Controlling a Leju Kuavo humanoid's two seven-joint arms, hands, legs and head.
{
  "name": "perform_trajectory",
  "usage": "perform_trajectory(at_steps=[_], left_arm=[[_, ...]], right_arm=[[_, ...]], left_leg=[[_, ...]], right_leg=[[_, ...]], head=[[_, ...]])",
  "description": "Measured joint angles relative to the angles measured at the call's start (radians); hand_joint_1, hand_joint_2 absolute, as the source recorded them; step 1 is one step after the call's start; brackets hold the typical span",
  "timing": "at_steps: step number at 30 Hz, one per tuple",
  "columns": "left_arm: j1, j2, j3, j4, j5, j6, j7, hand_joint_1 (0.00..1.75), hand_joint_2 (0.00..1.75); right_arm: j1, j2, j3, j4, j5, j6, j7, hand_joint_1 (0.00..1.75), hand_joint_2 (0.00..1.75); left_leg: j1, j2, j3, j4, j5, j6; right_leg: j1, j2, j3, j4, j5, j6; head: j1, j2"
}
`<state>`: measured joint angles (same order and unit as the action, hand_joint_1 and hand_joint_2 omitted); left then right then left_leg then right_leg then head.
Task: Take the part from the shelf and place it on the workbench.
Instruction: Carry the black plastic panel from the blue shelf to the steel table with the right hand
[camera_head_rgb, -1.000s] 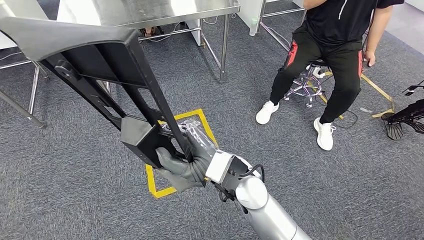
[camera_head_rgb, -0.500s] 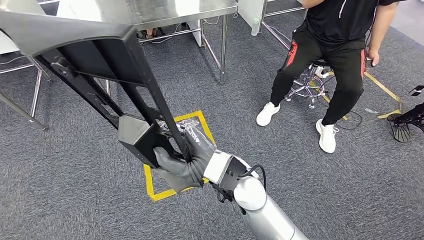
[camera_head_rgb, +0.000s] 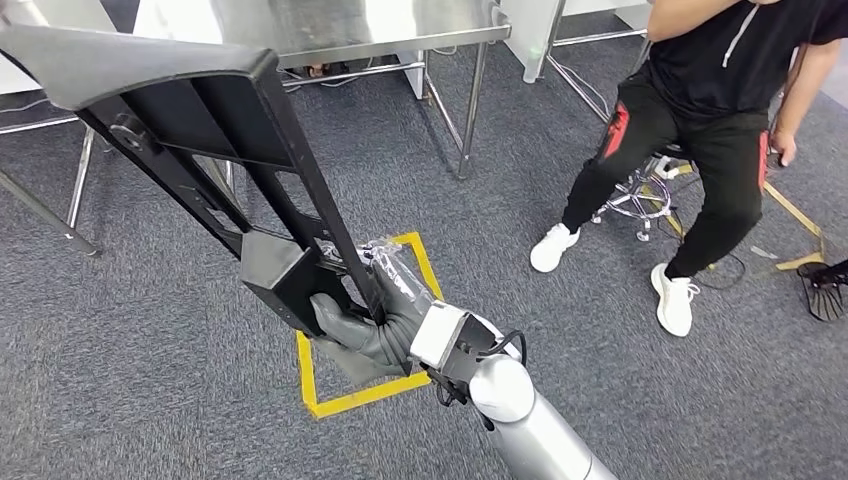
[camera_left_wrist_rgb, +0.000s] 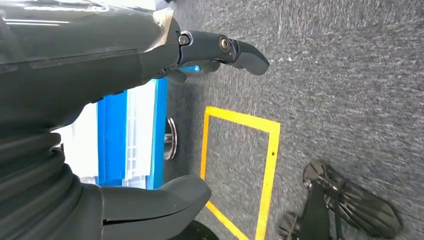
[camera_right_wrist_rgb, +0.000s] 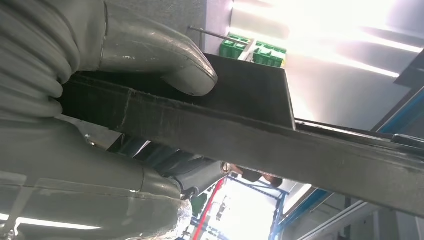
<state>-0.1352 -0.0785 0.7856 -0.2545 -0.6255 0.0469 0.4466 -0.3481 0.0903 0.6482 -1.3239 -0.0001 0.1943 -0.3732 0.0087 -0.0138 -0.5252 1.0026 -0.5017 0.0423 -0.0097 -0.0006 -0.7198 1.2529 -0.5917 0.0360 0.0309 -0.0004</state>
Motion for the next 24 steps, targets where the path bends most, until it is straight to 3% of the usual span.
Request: perform_trajectory(at_steps=[1,3,4,5,6,8,10,11,13,14,15,16,17,19,20,21,22,23,24], left_arm=[[0.000,0.000,0.001,0.000,0.000,0.000,0.000,0.00,1.75],[0.001,-0.001,0.003,0.000,0.000,0.001,0.000,0.00,1.75],[0.002,-0.001,0.004,0.000,0.000,0.001,0.000,0.00,1.75],[0.001,-0.001,0.006,0.000,0.000,0.001,0.000,0.00,1.75],[0.000,-0.001,0.007,0.000,0.000,0.001,0.000,0.00,1.75],[-0.005,-0.002,0.009,-0.001,0.001,0.002,0.000,0.00,1.75],[-0.008,-0.005,0.010,-0.001,0.002,0.003,0.000,0.00,1.75],[-0.006,-0.005,0.011,-0.001,0.003,0.004,0.000,0.00,1.75],[-0.001,-0.003,0.014,-0.001,0.004,0.008,0.000,0.00,1.75],[0.001,-0.002,0.015,-0.001,0.004,0.010,0.000,0.00,1.75],[0.003,-0.002,0.016,-0.001,0.004,0.012,0.000,0.00,1.75],[0.005,-0.001,0.017,-0.001,0.005,0.013,0.000,0.00,1.75],[0.007,-0.001,0.019,-0.001,0.005,0.014,0.000,0.00,1.75],[0.012,0.000,0.022,0.000,0.005,0.015,-0.002,0.00,1.75],[0.014,0.000,0.023,0.000,0.004,0.015,-0.002,0.00,1.75],[0.013,0.000,0.024,0.000,0.004,0.015,-0.002,0.00,1.75],[0.011,-0.001,0.025,0.000,0.003,0.015,-0.001,0.00,1.75],[0.009,-0.002,0.025,0.000,0.003,0.015,0.000,0.00,1.75],[0.006,-0.002,0.025,0.000,0.003,0.015,0.000,0.00,1.75]], right_arm=[[0.001,-0.001,0.000,0.000,0.000,-0.001,0.000,1.75,1.75],[0.002,-0.004,0.000,0.002,0.000,-0.002,0.000,1.75,1.75],[0.003,-0.004,0.000,0.002,0.000,-0.003,0.000,1.75,1.75],[0.003,-0.004,-0.001,0.002,0.001,-0.004,0.001,1.75,1.75],[0.000,-0.002,-0.001,0.001,0.001,-0.005,0.001,1.75,1.75],[-0.007,0.007,-0.003,-0.002,0.001,-0.006,0.001,1.75,1.75],[-0.011,0.013,-0.002,-0.003,0.000,-0.006,-0.001,1.75,1.75],[-0.011,0.014,-0.002,-0.003,0.000,-0.006,-0.002,1.75,1.75],[-0.010,0.014,-0.002,-0.002,0.001,-0.005,-0.002,1.75,1.75],[-0.010,0.014,-0.002,-0.001,0.000,-0.005,-0.002,1.75,1.75],[-0.010,0.015,-0.002,-0.001,0.000,-0.004,-0.002,1.75,1.75],[-0.010,0.015,-0.002,0.000,0.000,-0.004,-0.002,1.75,1.75],[-0.011,0.016,-0.002,0.001,0.000,-0.003,-0.002,1.75,1.75],[-0.014,0.019,-0.001,0.003,-0.001,-0.002,-0.002,1.75,1.75],[-0.016,0.021,0.000,0.005,-0.001,-0.002,-0.002,1.75,1.75],[-0.020,0.023,0.000,0.006,-0.002,-0.002,-0.001,1.75,1.75],[-0.026,0.025,0.000,0.006,-0.002,-0.002,-0.001,1.75,1.75],[-0.030,0.027,0.001,0.007,-0.003,-0.002,-0.001,1.75,1.75],[-0.036,0.027,0.001,0.007,-0.004,-0.002,-0.001,1.75,1.75]], left_leg=[[0.000,-0.003,0.018,0.000,-0.014,-0.002],[-0.001,-0.008,0.050,0.000,-0.045,-0.008],[-0.001,-0.009,0.061,-0.003,-0.059,-0.013],[-0.001,-0.009,0.073,-0.003,-0.069,-0.019],[-0.001,-0.009,0.082,0.000,-0.071,-0.025],[0.003,-0.005,0.061,0.061,-0.047,-0.036],[0.005,0.001,-0.025,0.193,-0.016,-0.045],[0.005,0.004,-0.078,0.259,-0.023,-0.050],[0.006,0.006,-0.170,0.322,-0.101,-0.057],[0.007,0.007,-0.203,0.319,-0.143,-0.060],[0.007,0.008,-0.226,0.294,-0.166,-0.061],[0.008,0.011,-0.239,0.251,-0.154,-0.061],[0.008,0.017,-0.244,0.194,-0.091,-0.059],[0.005,0.031,-0.246,0.086,0.066,-0.051],[0.003,0.034,-0.240,0.056,0.119,-0.045],[0.001,0.033,-0.232,0.043,0.135,-0.038],[0.001,0.029,-0.214,0.042,0.133,-0.030],[0.001,0.025,-0.196,0.038,0.127,-0.021],[0.001,0.022,-0.177,0.035,0.118,-0.013]], right_leg=[[0.000,0.000,0.005,-0.057,0.029,0.006],[0.002,0.000,0.026,-0.174,0.135,0.014],[0.006,0.001,0.039,-0.210,0.175,0.008],[0.010,0.002,0.049,-0.225,0.196,-0.004],[0.013,0.004,0.061,-0.228,0.189,-0.020],[0.008,0.009,0.091,-0.236,0.172,-0.042],[0.002,0.011,0.126,-0.243,0.150,-0.055],[0.001,0.011,0.143,-0.246,0.137,-0.058],[-0.002,0.015,0.179,-0.249,0.106,-0.059],[-0.003,0.017,0.200,-0.249,0.088,-0.058],[-0.005,0.018,0.224,-0.249,0.070,-0.056],[-0.006,0.019,0.248,-0.249,0.050,-0.053],[-0.006,0.018,0.267,-0.251,0.030,-0.050],[-0.001,0.020,0.303,-0.253,-0.009,-0.041],[0.003,0.020,0.322,-0.261,-0.024,-0.035],[0.007,0.020,0.342,-0.262,-0.028,-0.027],[0.009,0.019,0.353,-0.258,-0.025,-0.015],[0.009,0.017,0.355,-0.233,-0.012,-0.005],[0.008,0.015,0.336,-0.184,0.004,0.003]], head=[[0.000,0.000],[0.000,0.000],[0.000,0.000],[-0.001,0.000],[-0.001,0.000],[-0.001,0.000],[-0.002,0.000],[-0.003,0.000],[-0.003,0.000],[-0.003,0.000],[-0.003,0.000],[-0.003,0.000],[-0.003,0.000],[-0.005,0.000],[-0.006,0.000],[-0.005,0.000],[-0.004,0.000],[-0.002,0.000],[-0.001,0.000]])
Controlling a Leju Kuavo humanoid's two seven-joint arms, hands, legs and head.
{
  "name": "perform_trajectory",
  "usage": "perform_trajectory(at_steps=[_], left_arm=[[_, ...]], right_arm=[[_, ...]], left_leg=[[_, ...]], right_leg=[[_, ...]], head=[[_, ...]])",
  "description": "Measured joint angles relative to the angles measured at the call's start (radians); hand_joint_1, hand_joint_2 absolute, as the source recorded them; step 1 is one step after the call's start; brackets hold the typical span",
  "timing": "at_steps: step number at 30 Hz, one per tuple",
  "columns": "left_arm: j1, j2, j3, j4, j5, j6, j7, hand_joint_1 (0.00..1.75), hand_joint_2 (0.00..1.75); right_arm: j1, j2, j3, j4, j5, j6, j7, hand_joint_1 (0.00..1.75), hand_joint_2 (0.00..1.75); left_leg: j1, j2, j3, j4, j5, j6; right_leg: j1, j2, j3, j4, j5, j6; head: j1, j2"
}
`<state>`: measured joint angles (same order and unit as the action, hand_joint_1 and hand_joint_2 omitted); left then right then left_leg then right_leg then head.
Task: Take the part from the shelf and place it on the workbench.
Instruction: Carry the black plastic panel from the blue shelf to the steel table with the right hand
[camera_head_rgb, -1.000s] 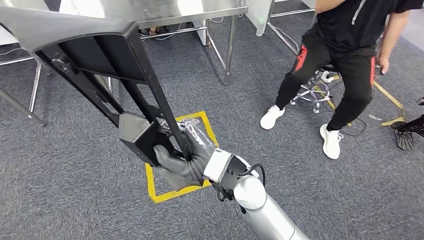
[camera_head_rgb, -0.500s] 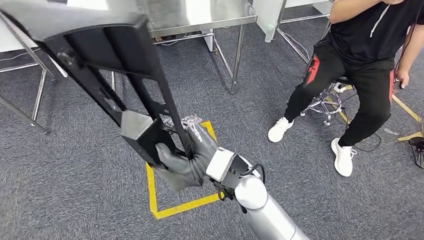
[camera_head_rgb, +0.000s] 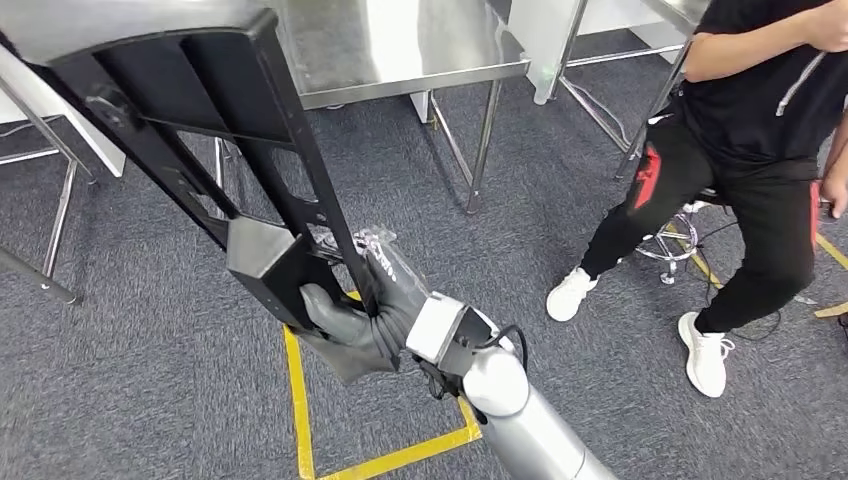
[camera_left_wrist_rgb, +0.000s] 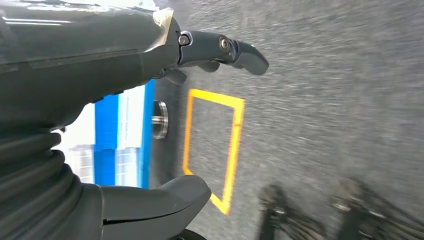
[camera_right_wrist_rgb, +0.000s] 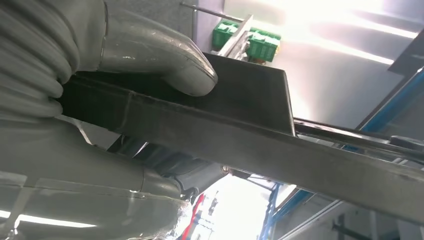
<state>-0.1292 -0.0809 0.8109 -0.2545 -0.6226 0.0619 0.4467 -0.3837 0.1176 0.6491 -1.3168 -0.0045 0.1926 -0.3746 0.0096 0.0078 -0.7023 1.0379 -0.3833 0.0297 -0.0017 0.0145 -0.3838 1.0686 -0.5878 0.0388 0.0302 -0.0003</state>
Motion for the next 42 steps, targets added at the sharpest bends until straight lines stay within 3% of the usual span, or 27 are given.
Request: perform_trajectory(at_steps=[2,4,6,7,8,9,11,12,14,16,17,19,21,22,23,25,26,27,29,31,32,34,36,37,38,40,42], left_arm=[[-0.002,0.000,0.001,0.000,0.000,0.000,0.000,0.00,1.75],[-0.001,0.002,0.002,0.000,0.000,0.000,0.000,0.00,1.75],[0.001,0.002,0.004,0.000,0.000,-0.001,0.000,0.00,1.75],[0.002,0.002,0.004,0.000,0.000,-0.001,0.000,0.00,1.75],[0.004,0.001,0.004,0.000,0.000,-0.001,0.000,0.00,1.75],[0.005,0.001,0.004,0.001,0.001,-0.001,-0.001,0.00,1.75],[0.009,-0.001,0.006,0.002,0.002,-0.001,-0.002,0.00,1.75],[0.008,-0.002,0.006,0.002,0.003,-0.001,-0.002,0.00,1.75],[0.002,-0.004,0.008,0.001,0.002,-0.002,-0.001,0.00,1.75],[-0.006,-0.008,0.007,0.001,0.002,-0.003,0.000,0.00,1.75],[-0.007,-0.009,0.007,0.001,0.000,-0.003,0.000,0.00,1.75],[-0.004,-0.009,0.008,0.001,-0.003,-0.002,0.000,0.00,1.75],[-0.003,-0.007,0.008,0.001,-0.004,-0.001,0.000,0.00,1.75],[-0.003,-0.006,0.009,0.001,-0.004,-0.001,0.000,0.00,1.75],[-0.002,-0.005,0.009,0.001,-0.004,-0.001,0.000,0.00,1.75],[-0.002,-0.005,0.009,0.001,-0.004,-0.001,0.000,0.00,1.75],[-0.003,-0.004,0.010,0.001,-0.005,-0.001,0.000,0.00,1.75],[-0.004,-0.004,0.010,0.000,-0.005,-0.002,0.000,0.00,1.75],[-0.007,-0.006,0.011,0.000,-0.007,-0.004,0.000,0.00,1.75],[-0.009,-0.007,0.012,0.000,-0.010,-0.007,0.000,0.00,1.75],[-0.009,-0.007,0.012,0.000,-0.013,-0.010,0.000,0.00,1.75],[-0.010,-0.007,0.013,0.000,-0.018,-0.015,-0.001,0.00,1.75],[-0.010,-0.007,0.013,0.000,-0.022,-0.020,-0.001,0.00,1.75],[-0.010,-0.007,0.014,0.000,-0.023,-0.021,-0.001,0.00,1.75],[-0.010,-0.007,0.014,0.000,-0.025,-0.023,-0.001,0.00,1.75],[-0.009,-0.006,0.014,0.000,-0.026,-0.024,-0.001,0.00,1.75],[-0.011,-0.005,0.014,-0.001,-0.027,-0.025,-0.001,0.00,1.75]], right_arm=[[-0.004,0.000,0.000,0.002,-0.001,0.000,0.000,1.75,1.75],[-0.004,-0.001,0.000,0.005,-0.002,0.000,0.001,1.75,1.75],[-0.003,-0.003,0.000,0.009,-0.002,0.000,0.001,1.75,1.75],[-0.002,-0.004,0.000,0.011,-0.003,0.000,0.002,1.75,1.75],[0.001,-0.006,0.000,0.013,-0.003,0.001,0.002,1.75,1.75],[0.005,-0.010,0.000,0.016,-0.003,0.001,0.001,1.75,1.75],[0.011,-0.016,0.000,0.022,-0.003,0.004,0.001,1.75,1.75],[0.010,-0.015,-0.001,0.023,-0.003,0.005,0.000,1.75,1.75],[-0.001,-0.008,-0.002,0.021,-0.002,0.006,-0.003,1.75,1.75],[-0.009,-0.003,-0.003,0.020,-0.002,0.006,-0.006,1.75,1.75],[-0.008,-0.002,-0.003,0.021,-0.001,0.006,-0.008,1.75,1.75],[-0.006,-0.002,-0.003,0.024,0.000,0.006,-0.009,1.75,1.75],[-0.004,-0.002,-0.003,0.026,0.000,0.006,-0.009,1.75,1.75],[-0.004,-0.002,-0.003,0.026,0.000,0.006,-0.009,1.75,1.75],[-0.004,-0.002,-0.003,0.026,0.000,0.006,-0.009,1.75,1.75],[-0.004,-0.002,-0.003,0.027,0.000,0.006,-0.010,1.75,1.75],[-0.005,-0.001,-0.003,0.027,0.000,0.006,-0.010,1.75,1.75],[-0.005,-0.001,-0.003,0.026,0.000,0.006,-0.010,1.75,1.75],[-0.007,0.002,-0.003,0.024,0.001,0.005,-0.011,1.75,1.75],[-0.008,0.001,-0.004,0.023,0.002,0.003,-0.013,1.75,1.75],[-0.007,-0.002,-0.004,0.023,0.003,0.002,-0.013,1.75,1.75],[-0.004,-0.007,-0.005,0.023,0.005,-0.002,-0.013,1.75,1.75],[0.002,-0.013,-0.006,0.023,0.006,-0.005,-0.012,1.75,1.75],[0.004,-0.015,-0.007,0.023,0.006,-0.006,-0.012,1.75,1.75],[0.006,-0.018,-0.007,0.023,0.006,-0.006,-0.012,1.75,1.75],[0.014,-0.025,-0.008,0.023,0.006,-0.008,-0.012,1.75,1.75],[0.020,-0.030,-0.010,0.021,0.007,-0.010,-0.010,1.75,1.75]], left_leg=[[-0.002,-0.005,0.040,-0.002,-0.030,0.014],[-0.006,-0.011,0.082,-0.003,-0.068,0.020],[-0.009,-0.019,0.131,-0.004,-0.109,0.022],[-0.011,-0.024,0.159,-0.004,-0.131,0.023],[-0.013,-0.027,0.183,-0.005,-0.155,0.023],[-0.015,-0.030,0.210,-0.004,-0.178,0.022],[-0.015,-0.035,0.252,-0.011,-0.218,0.014],[-0.013,-0.035,0.270,-0.011,-0.226,0.008],[-0.008,-0.031,0.255,0.040,-0.195,-0.003],[-0.006,-0.025,0.172,0.173,-0.136,-0.013],[-0.004,-0.023,0.118,0.236,-0.129,-0.018],[0.002,-0.021,0.031,0.295,-0.189,-0.031],[0.008,-0.017,-0.024,0.273,-0.274,-0.043],[0.011,-0.014,-0.037,0.236,-0.283,-0.048],[0.013,-0.009,-0.042,0.183,-0.251,-0.051],[0.015,0.004,-0.036,0.067,-0.106,-0.048],[0.014,0.009,-0.027,0.032,-0.052,-0.044],[0.012,0.009,-0.018,0.011,-0.024,-0.039],[0.011,0.001,0.013,-0.001,-0.028,-0.026],[0.014,-0.003,0.051,-0.009,-0.022,-0.011],[0.014,-0.003,0.069,-0.010,-0.022,-0.006],[0.011,-0.005,0.093,-0.009,-0.042,0.001],[0.010,-0.009,0.112,-0.008,-0.064,0.002],[0.009,-0.010,0.124,-0.008,-0.075,0.001],[0.009,-0.011,0.136,-0.008,-0.087,-0.001],[0.010,-0.012,0.159,-0.007,-0.109,-0.009],[0.010,-0.012,0.171,-0.004,-0.124,-0.020]], right_leg=[[-0.001,-0.004,-0.087,0.124,0.003,-0.001],[0.001,-0.004,-0.190,0.203,-0.055,-0.020],[0.002,-0.004,-0.263,0.192,-0.126,-0.037],[0.002,-0.004,-0.288,0.158,-0.130,-0.038],[0.004,-0.004,-0.306,0.112,-0.086,-0.029],[0.006,-0.004,-0.317,0.064,0.000,-0.014],[0.015,-0.003,-0.309,0.002,0.153,-0.006],[0.019,-0.003,-0.297,-0.010,0.182,-0.016],[0.019,0.001,-0.262,-0.027,0.167,-0.044],[0.010,0.002,-0.218,-0.051,0.148,-0.064],[0.006,0.002,-0.195,-0.063,0.137,-0.069],[0.000,0.005,-0.147,-0.079,0.110,-0.071],[-0.007,0.011,-0.100,-0.085,0.077,-0.065],[-0.011,0.014,-0.077,-0.086,0.059,-0.061],[-0.013,0.015,-0.056,-0.086,0.041,-0.057],[-0.014,0.017,-0.019,-0.088,0.003,-0.048],[-0.012,0.017,-0.002,-0.095,-0.017,-0.043],[-0.009,0.016,0.019,-0.095,-0.025,-0.033],[-0.003,0.015,0.043,-0.077,-0.017,-0.011],[-0.003,0.007,0.030,-0.005,0.000,0.003],[-0.004,0.003,0.002,0.047,-0.011,0.001],[-0.006,-0.003,-0.077,0.138,-0.065,-0.007],[-0.007,-0.003,-0.142,0.150,-0.120,-0.009],[-0.007,-0.003,-0.159,0.118,-0.117,-0.006],[-0.008,-0.004,-0.167,0.072,-0.083,0.003],[-0.008,-0.009,-0.165,-0.011,0.026,0.022],[-0.002,-0.010,-0.153,-0.037,0.081,0.009]], head=[[0.001,0.000],[0.001,0.000],[0.001,0.000],[0.001,0.000],[0.001,0.000],[-0.001,0.000],[-0.006,0.000],[-0.009,0.000],[-0.010,0.000],[-0.009,0.000],[-0.009,0.000],[-0.010,0.000],[-0.010,0.000],[-0.010,0.000],[-0.010,0.000],[-0.010,0.000],[-0.010,0.000],[-0.010,0.000],[-0.008,0.000],[-0.005,0.000],[-0.004,0.000],[-0.002,0.000],[-0.002,0.000],[-0.002,0.000],[-0.002,0.000],[-0.002,0.000],[-0.001,0.000]])
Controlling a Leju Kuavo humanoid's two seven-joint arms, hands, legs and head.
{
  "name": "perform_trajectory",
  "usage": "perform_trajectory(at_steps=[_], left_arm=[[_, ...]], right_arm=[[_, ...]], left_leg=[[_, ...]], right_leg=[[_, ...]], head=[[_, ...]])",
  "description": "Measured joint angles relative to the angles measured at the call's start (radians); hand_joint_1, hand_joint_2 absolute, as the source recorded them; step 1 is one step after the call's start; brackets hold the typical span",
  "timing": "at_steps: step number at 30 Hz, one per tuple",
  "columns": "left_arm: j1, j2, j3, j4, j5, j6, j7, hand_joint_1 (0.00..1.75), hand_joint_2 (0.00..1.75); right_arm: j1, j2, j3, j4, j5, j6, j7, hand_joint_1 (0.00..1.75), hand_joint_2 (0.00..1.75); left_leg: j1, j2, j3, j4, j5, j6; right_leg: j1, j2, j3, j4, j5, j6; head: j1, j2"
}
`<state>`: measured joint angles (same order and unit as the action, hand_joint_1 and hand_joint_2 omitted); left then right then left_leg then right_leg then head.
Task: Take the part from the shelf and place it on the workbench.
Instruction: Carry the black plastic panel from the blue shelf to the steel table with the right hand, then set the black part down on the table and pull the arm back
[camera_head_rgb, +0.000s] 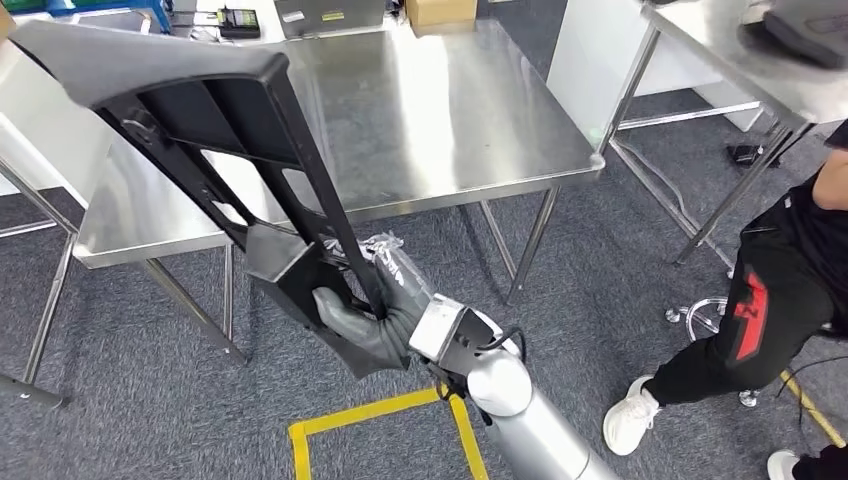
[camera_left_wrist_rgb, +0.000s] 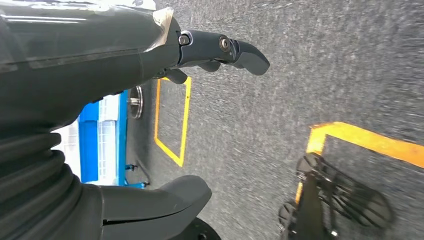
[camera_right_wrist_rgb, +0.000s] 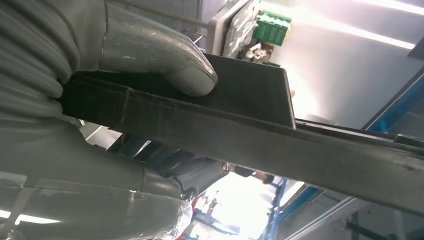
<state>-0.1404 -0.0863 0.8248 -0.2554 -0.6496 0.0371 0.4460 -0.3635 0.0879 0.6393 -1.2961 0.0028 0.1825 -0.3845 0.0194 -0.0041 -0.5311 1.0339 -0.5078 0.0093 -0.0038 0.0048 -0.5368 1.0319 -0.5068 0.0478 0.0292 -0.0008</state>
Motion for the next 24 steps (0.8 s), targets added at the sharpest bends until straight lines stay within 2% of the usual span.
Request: perform_trajectory(at_steps=[1,2,4,6,8,9,10,11,12,14,15,16,17,18,19,20,21,22,23,24], left_arm=[[-0.002,0.000,0.000,0.000,0.000,-0.001,0.000,0.00,1.75],[-0.005,0.000,0.000,-0.001,0.000,-0.001,0.000,0.00,1.75],[-0.010,-0.003,0.000,-0.001,0.001,-0.002,0.000,0.00,1.75],[-0.012,-0.005,0.000,-0.001,0.001,-0.002,0.000,0.00,1.75],[-0.008,-0.003,0.000,-0.001,0.002,0.000,0.000,0.00,1.75],[-0.006,-0.003,0.000,-0.001,0.002,0.000,0.000,0.00,1.75],[-0.003,-0.003,0.001,-0.001,0.002,0.001,0.000,0.00,1.75],[-0.002,-0.002,0.001,-0.001,0.002,0.001,0.000,0.00,1.75],[0.000,-0.002,0.001,-0.001,0.002,0.001,0.000,0.00,1.75],[0.004,0.002,0.001,-0.001,0.002,0.001,-0.001,0.00,1.75],[0.007,0.003,0.001,-0.001,0.002,0.001,0.000,0.00,1.75],[0.007,0.004,0.001,-0.002,0.001,0.001,0.000,0.00,1.75],[0.006,0.004,0.002,-0.002,0.001,0.001,0.001,0.00,1.75],[0.004,0.002,0.002,-0.002,0.000,0.000,0.002,0.00,1.75],[0.001,0.001,0.002,-0.003,-0.001,-0.001,0.001,0.00,1.75],[0.000,0.000,0.001,-0.003,-0.002,-0.003,0.001,0.00,1.75],[0.000,-0.001,0.001,-0.003,-0.004,-0.005,0.000,0.00,1.75],[0.000,-0.001,0.001,-0.004,-0.006,-0.007,0.000,0.00,1.75],[0.000,-0.001,0.001,-0.004,-0.008,-0.008,0.000,0.00,1.75],[0.000,-0.001,0.001,-0.004,-0.010,-0.008,0.000,0.00,1.75]], right_arm=[[0.000,0.000,-0.001,-0.004,0.000,-0.001,0.001,1.75,1.75],[0.000,0.002,-0.003,-0.010,0.001,-0.002,0.002,1.75,1.75],[-0.002,0.006,-0.006,-0.020,0.002,-0.004,0.003,1.75,1.75],[0.000,0.008,-0.007,-0.023,0.005,-0.005,0.003,1.75,1.75],[0.005,0.008,-0.007,-0.023,0.009,-0.005,0.004,1.75,1.75],[0.008,0.008,-0.007,-0.023,0.009,-0.005,0.005,1.75,1.75],[0.009,0.008,-0.007,-0.023,0.009,-0.005,0.005,1.75,1.75],[0.010,0.008,-0.007,-0.023,0.010,-0.005,0.005,1.75,1.75],[0.011,0.008,-0.007,-0.023,0.010,-0.005,0.005,1.75,1.75],[0.014,0.008,-0.007,-0.023,0.012,-0.006,0.005,1.75,1.75],[0.017,0.008,-0.007,-0.024,0.013,-0.006,0.006,1.75,1.75],[0.019,0.008,-0.008,-0.026,0.015,-0.006,0.006,1.75,1.75],[0.019,0.009,-0.009,-0.030,0.016,-0.008,0.006,1.75,1.75],[0.019,0.009,-0.011,-0.034,0.020,-0.009,0.006,1.75,1.75],[0.018,0.008,-0.013,-0.038,0.023,-0.011,0.006,1.75,1.75],[0.018,0.007,-0.014,-0.041,0.026,-0.013,0.005,1.75,1.75],[0.020,0.006,-0.015,-0.041,0.031,-0.014,0.005,1.75,1.75],[0.024,0.003,-0.016,-0.042,0.035,-0.015,0.005,1.75,1.75],[0.028,0.001,-0.017,-0.042,0.039,-0.015,0.004,1.75,1.75],[0.032,-0.002,-0.018,-0.042,0.043,-0.016,0.004,1.75,1.75]], left_leg=[[0.001,0.001,0.004,0.005,-0.002,-0.005],[0.001,0.002,-0.001,0.017,0.000,-0.010],[0.003,0.002,-0.040,0.085,0.022,-0.016],[0.003,0.002,-0.123,0.197,0.028,-0.021],[0.002,0.001,-0.218,0.277,-0.014,-0.023],[0.001,0.001,-0.254,0.284,-0.038,-0.022],[0.000,0.001,-0.277,0.266,-0.049,-0.019],[-0.002,0.001,-0.286,0.224,-0.034,-0.014],[-0.007,0.002,-0.287,0.163,0.020,-0.005],[-0.021,-0.002,-0.278,0.042,0.169,0.015],[-0.027,-0.005,-0.272,0.007,0.220,0.021],[-0.029,-0.008,-0.265,-0.009,0.235,0.024],[-0.029,-0.011,-0.251,-0.010,0.225,0.025],[-0.028,-0.012,-0.237,-0.011,0.213,0.028],[-0.026,-0.012,-0.221,-0.013,0.199,0.034],[-0.026,-0.012,-0.203,-0.015,0.185,0.039],[-0.025,-0.012,-0.184,-0.016,0.167,0.044],[-0.025,-0.011,-0.166,-0.017,0.150,0.047],[-0.025,-0.012,-0.146,-0.017,0.133,0.048],[-0.025,-0.014,-0.124,-0.017,0.116,0.049]], right_leg=[[0.003,0.002,0.006,-0.003,-0.006,-0.016],[0.001,0.007,0.017,-0.006,-0.009,-0.027],[-0.006,0.010,0.044,-0.020,-0.017,-0.042],[-0.008,0.012,0.074,-0.036,-0.029,-0.057],[-0.006,0.017,0.102,-0.050,-0.044,-0.064],[-0.005,0.022,0.118,-0.056,-0.055,-0.065],[-0.005,0.026,0.137,-0.061,-0.067,-0.065],[-0.004,0.028,0.157,-0.065,-0.081,-0.065],[-0.003,0.030,0.175,-0.069,-0.097,-0.064],[0.003,0.034,0.208,-0.076,-0.134,-0.059],[0.006,0.035,0.225,-0.086,-0.150,-0.056],[0.010,0.037,0.242,-0.091,-0.156,-0.051],[0.014,0.037,0.253,-0.087,-0.151,-0.043],[0.015,0.033,0.248,-0.058,-0.134,-0.033],[0.015,0.027,0.221,0.001,-0.112,-0.022],[0.015,0.020,0.175,0.077,-0.100,-0.017],[0.013,0.013,0.117,0.155,-0.105,-0.019],[0.013,0.009,0.059,0.213,-0.131,-0.028],[0.013,0.008,0.010,0.244,-0.174,-0.038],[0.012,0.008,-0.030,0.251,-0.222,-0.048]], head=[[0.000,0.000],[0.000,0.000],[-0.002,0.000],[-0.004,0.000],[-0.004,0.000],[-0.005,0.000],[-0.005,0.000],[-0.004,0.000],[-0.004,0.000],[-0.005,0.000],[-0.005,0.000],[-0.005,0.000],[-0.005,0.000],[-0.005,0.000],[-0.004,0.000],[-0.004,0.000],[-0.003,0.000],[-0.003,0.000],[-0.003,0.000],[-0.003,0.000]])
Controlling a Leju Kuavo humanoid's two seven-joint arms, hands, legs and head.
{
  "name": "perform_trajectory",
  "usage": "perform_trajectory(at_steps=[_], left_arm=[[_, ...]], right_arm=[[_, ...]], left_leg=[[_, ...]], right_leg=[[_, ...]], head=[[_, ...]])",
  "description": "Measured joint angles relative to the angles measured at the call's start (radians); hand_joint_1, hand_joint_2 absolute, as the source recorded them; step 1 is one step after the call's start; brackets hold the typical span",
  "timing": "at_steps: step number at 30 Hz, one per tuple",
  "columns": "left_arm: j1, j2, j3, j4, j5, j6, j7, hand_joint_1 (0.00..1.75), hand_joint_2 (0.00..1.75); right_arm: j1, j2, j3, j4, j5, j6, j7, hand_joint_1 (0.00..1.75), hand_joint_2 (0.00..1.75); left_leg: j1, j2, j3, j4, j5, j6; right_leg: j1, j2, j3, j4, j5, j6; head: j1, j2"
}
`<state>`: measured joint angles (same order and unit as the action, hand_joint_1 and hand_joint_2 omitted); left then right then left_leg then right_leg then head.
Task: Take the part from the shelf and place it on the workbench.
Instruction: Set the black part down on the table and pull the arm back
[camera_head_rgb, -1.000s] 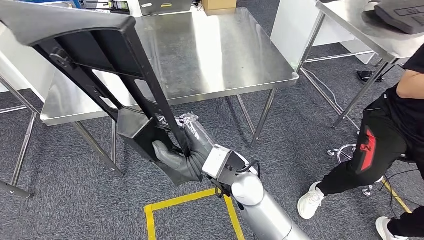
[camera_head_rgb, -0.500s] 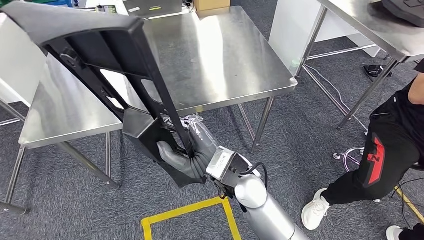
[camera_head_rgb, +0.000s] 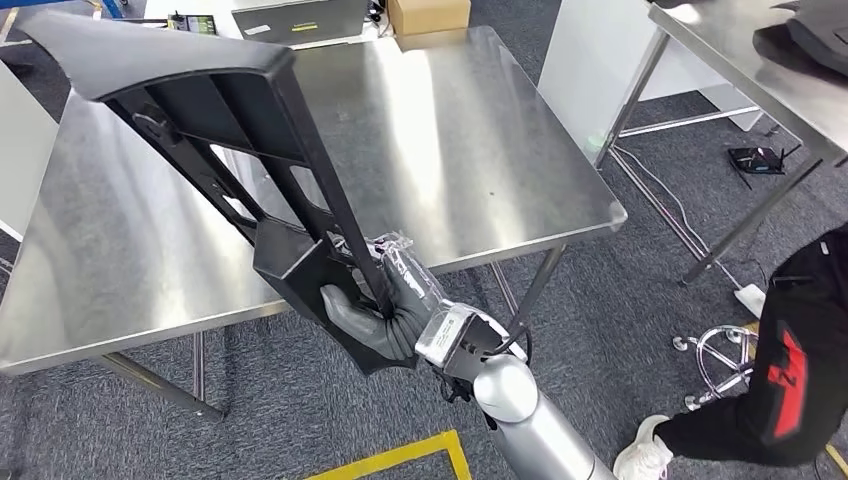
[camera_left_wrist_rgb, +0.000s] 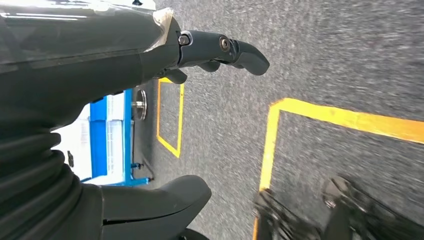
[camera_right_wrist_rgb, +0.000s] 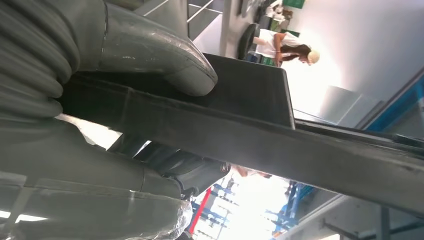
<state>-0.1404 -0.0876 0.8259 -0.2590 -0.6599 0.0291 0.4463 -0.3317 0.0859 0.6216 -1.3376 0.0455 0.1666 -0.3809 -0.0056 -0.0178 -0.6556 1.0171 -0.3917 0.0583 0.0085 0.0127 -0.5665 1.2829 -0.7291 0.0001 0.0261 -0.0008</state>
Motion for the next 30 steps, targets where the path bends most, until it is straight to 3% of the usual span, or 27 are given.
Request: perform_trajectory(at_steps=[1,2,3,4,5,6,7,9,11,12,14,15,16,17,19,21,22,24,26,30], left_arm=[[0.000,0.000,0.000,0.000,-0.001,0.002,0.000,0.00,1.75],[0.000,0.000,0.000,0.000,-0.001,0.005,0.000,0.00,1.75],[0.000,0.000,0.000,0.000,-0.002,0.008,0.000,0.00,1.75],[-0.002,0.000,0.000,0.000,-0.002,0.013,0.000,0.00,1.75],[-0.003,-0.001,0.000,-0.001,-0.001,0.016,0.000,0.00,1.75],[-0.006,-0.001,0.000,-0.001,-0.002,0.018,-0.001,0.00,1.75],[-0.009,-0.001,0.000,-0.001,-0.002,0.019,-0.001,0.00,1.75],[-0.013,-0.001,0.000,-0.001,-0.002,0.020,-0.002,0.00,1.75],[-0.015,-0.002,0.000,-0.002,-0.001,0.023,-0.002,0.00,1.75],[-0.016,-0.003,0.000,-0.002,-0.001,0.025,-0.002,0.00,1.75],[-0.016,-0.003,0.000,-0.002,-0.001,0.030,-0.002,0.00,1.75],[-0.016,-0.003,0.000,-0.002,-0.001,0.032,-0.002,0.00,1.75],[-0.015,-0.003,0.000,-0.002,-0.002,0.033,-0.002,0.00,1.75],[-0.015,-0.002,0.000,-0.002,-0.002,0.033,-0.002,0.00,1.75],[-0.017,-0.002,0.000,-0.002,-0.005,0.034,-0.002,0.00,1.75],[-0.022,-0.003,0.000,-0.002,-0.010,0.034,-0.002,0.00,1.75],[-0.026,-0.003,0.000,-0.002,-0.012,0.034,-0.002,0.00,1.75],[-0.030,-0.003,-0.001,-0.002,-0.017,0.033,-0.002,0.00,1.75],[-0.032,-0.004,-0.001,-0.003,-0.020,0.033,-0.002,0.00,1.75],[-0.035,-0.005,-0.001,-0.003,-0.021,0.037,-0.002,0.00,1.75]], right_arm=[[0.002,-0.003,-0.001,0.000,0.004,-0.001,-0.001,1.75,1.75],[0.004,-0.005,-0.001,0.000,0.007,-0.001,-0.003,1.75,1.75],[0.005,-0.007,-0.002,0.000,0.010,-0.002,-0.005,1.75,1.75],[0.008,-0.011,-0.003,0.000,0.014,-0.003,-0.007,1.75,1.75],[0.012,-0.014,-0.004,0.000,0.017,-0.004,-0.008,1.75,1.75],[0.015,-0.016,-0.005,0.000,0.020,-0.005,-0.009,1.75,1.75],[0.016,-0.017,-0.006,-0.001,0.023,-0.006,-0.010,1.75,1.75],[0.011,-0.011,-0.007,-0.006,0.027,-0.008,-0.010,1.75,1.75],[0.004,-0.004,-0.008,-0.011,0.027,-0.008,-0.011,1.75,1.75],[0.003,-0.002,-0.008,-0.012,0.027,-0.008,-0.011,1.75,1.75],[0.003,0.000,-0.008,-0.013,0.028,-0.008,-0.012,1.75,1.75],[0.003,0.000,-0.008,-0.013,0.029,-0.008,-0.012,1.75,1.75],[0.003,0.000,-0.008,-0.013,0.029,-0.008,-0.012,1.75,1.75],[0.003,0.001,-0.008,-0.013,0.029,-0.008,-0.012,1.75,1.75],[0.003,0.001,-0.008,-0.013,0.029,-0.008,-0.012,1.75,1.75],[0.003,0.001,-0.009,-0.013,0.031,-0.009,-0.011,1.75,1.75],[0.003,0.001,-0.010,-0.013,0.033,-0.010,-0.011,1.75,1.75],[0.003,0.000,-0.012,-0.014,0.038,-0.012,-0.010,1.75,1.75],[0.003,-0.001,-0.016,-0.014,0.041,-0.015,-0.011,1.75,1.75],[0.011,-0.011,-0.022,-0.014,0.043,-0.017,-0.013,1.75,1.75]], left_leg=[[0.000,-0.002,0.023,0.000,-0.016,0.000],[0.000,-0.008,0.046,0.000,-0.034,-0.002],[0.000,-0.013,0.069,0.000,-0.052,-0.003],[-0.001,-0.018,0.090,0.001,-0.069,-0.006],[-0.002,-0.025,0.104,0.002,-0.084,-0.010],[-0.002,-0.031,0.113,0.004,-0.097,-0.013],[-0.003,-0.037,0.118,0.008,-0.105,-0.017],[-0.002,-0.040,0.109,0.036,-0.103,-0.025],[-0.002,-0.020,0.064,0.111,-0.096,-0.034],[0.000,-0.008,0.030,0.164,-0.109,-0.040],[0.007,0.005,-0.042,0.263,-0.164,-0.052],[0.011,0.007,-0.069,0.289,-0.183,-0.056],[0.014,0.010,-0.082,0.288,-0.181,-0.060],[0.017,0.015,-0.078,0.255,-0.155,-0.061],[0.018,0.042,-0.031,0.129,-0.070,-0.060],[0.011,0.077,0.008,0.030,-0.036,-0.051],[0.007,0.084,0.014,0.014,-0.037,-0.044],[0.006,0.068,0.018,0.009,-0.034,-0.031],[0.010,0.051,0.021,0.004,-0.031,-0.020],[0.014,0.014,0.024,0.002,-0.033,-0.007]], right_leg=[[-0.001,0.000,-0.031,-0.015,-0.037,-0.004],[-0.002,0.001,-0.055,-0.047,-0.046,0.000],[-0.004,0.004,-0.073,-0.094,-0.012,0.015],[-0.006,0.012,-0.088,-0.149,0.067,0.038],[-0.006,0.019,-0.094,-0.199,0.157,0.054],[-0.006,0.025,-0.093,-0.236,0.244,0.061],[-0.006,0.026,-0.089,-0.256,0.300,0.053],[-0.008,0.018,-0.068,-0.266,0.328,0.027],[-0.012,0.008,-0.051,-0.272,0.319,0.009],[-0.013,0.003,-0.043,-0.275,0.314,0.001],[-0.012,-0.006,-0.032,-0.276,0.301,-0.015],[-0.011,-0.010,-0.027,-0.276,0.295,-0.019],[-0.011,-0.013,-0.021,-0.276,0.289,-0.020],[-0.011,-0.017,-0.014,-0.276,0.283,-0.019],[-0.011,-0.026,0.003,-0.276,0.269,-0.013],[-0.003,-0.037,0.013,-0.275,0.257,-0.003],[0.002,-0.044,0.015,-0.275,0.252,0.003],[0.008,-0.059,0.016,-0.275,0.242,0.013],[0.006,-0.051,0.003,-0.241,0.218,0.020],[-0.005,-0.020,-0.119,-0.004,0.129,0.022]], head=[[0.000,0.000],[0.000,0.000],[0.000,0.000],[0.000,0.000],[0.000,0.000],[-0.001,0.000],[-0.001,0.000],[-0.002,0.000],[-0.003,0.000],[-0.003,0.000],[-0.003,0.000],[-0.004,0.000],[-0.004,0.000],[-0.004,0.000],[-0.003,0.000],[-0.003,0.000],[-0.003,0.000],[-0.003,0.000],[-0.002,0.000],[-0.001,0.000]])
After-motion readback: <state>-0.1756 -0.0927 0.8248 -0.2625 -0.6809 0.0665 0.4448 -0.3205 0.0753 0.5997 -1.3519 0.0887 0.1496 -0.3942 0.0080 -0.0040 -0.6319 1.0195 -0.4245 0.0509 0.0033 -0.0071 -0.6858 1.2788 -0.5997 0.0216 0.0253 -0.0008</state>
